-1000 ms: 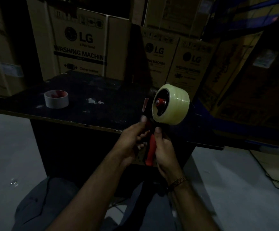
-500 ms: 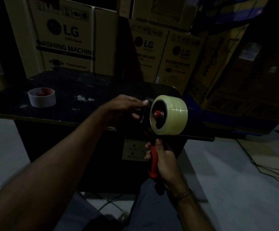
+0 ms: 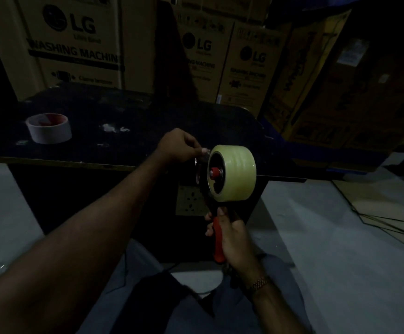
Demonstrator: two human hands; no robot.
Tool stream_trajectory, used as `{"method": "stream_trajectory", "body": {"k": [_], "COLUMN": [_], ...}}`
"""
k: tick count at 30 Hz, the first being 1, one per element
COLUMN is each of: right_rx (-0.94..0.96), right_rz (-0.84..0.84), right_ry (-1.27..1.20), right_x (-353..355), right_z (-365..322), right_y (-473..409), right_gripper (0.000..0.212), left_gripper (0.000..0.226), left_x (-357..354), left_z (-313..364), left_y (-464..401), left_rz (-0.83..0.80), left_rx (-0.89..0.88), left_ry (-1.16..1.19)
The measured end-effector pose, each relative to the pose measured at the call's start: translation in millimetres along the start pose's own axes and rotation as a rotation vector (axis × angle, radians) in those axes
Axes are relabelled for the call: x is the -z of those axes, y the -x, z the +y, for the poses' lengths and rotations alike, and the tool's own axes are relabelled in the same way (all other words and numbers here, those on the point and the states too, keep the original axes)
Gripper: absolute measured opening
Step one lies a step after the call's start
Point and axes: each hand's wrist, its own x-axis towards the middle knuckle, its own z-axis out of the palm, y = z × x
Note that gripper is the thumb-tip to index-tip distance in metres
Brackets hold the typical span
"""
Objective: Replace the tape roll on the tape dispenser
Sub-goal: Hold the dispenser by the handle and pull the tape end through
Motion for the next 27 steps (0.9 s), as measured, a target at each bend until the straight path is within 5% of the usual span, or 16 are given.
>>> {"method": "stream_trajectory", "body": {"k": [7, 15, 27], "right_rx": [0.013, -0.003, -0.058], "right_rz": [0.03, 0.06, 0.01], "right_ry": [0.022, 0.017, -0.044], "right_x": [-2.1, -4.8, -4.5], "right_z": [12.6, 27.0, 42.7], "right_y": [12.4, 7.1, 10.5], "right_gripper": [0.042, 0.035, 0.028], "left_gripper": [0.028, 0.017, 0.028], "left_x": [-19.2, -24.8, -29.2], "left_z": [-18.7, -21.5, -25.0], "left_y": [0.9, -6.5, -13.3], "left_rz": [0.061, 0.095, 0.118], "left_rx": [-0.043, 0.009, 0.057], "left_ry": [-0.225, -0.229, -0.254]}}
